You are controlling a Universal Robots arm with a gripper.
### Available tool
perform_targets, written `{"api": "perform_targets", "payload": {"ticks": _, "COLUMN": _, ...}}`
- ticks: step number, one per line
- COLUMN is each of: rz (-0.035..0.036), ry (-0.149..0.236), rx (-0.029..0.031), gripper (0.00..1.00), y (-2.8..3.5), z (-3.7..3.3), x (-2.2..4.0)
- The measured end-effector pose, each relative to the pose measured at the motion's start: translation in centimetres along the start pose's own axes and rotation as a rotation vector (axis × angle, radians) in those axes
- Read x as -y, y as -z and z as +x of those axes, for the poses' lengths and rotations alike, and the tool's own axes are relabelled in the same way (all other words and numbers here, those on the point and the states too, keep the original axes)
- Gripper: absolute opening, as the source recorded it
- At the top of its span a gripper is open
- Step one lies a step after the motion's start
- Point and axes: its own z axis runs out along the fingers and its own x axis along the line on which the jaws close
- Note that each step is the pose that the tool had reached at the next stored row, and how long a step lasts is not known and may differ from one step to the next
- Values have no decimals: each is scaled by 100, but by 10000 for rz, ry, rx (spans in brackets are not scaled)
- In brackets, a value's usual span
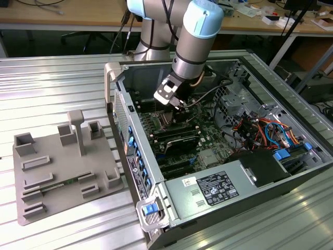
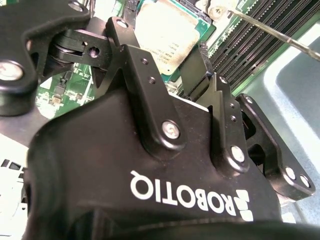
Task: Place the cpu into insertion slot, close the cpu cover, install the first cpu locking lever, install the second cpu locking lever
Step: 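Place the cpu into insertion slot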
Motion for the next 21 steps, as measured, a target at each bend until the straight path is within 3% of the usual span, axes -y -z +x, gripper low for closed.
{"api": "perform_targets", "payload": {"ticks": 11, "rz": 1, "ry": 0, "rx": 0, "gripper": 56, "y": -10, "z": -16, "x": -4}}
{"api": "perform_targets", "payload": {"ticks": 21, "rz": 1, "ry": 0, "rx": 0, "gripper": 56, "y": -9, "z": -16, "x": -50}}
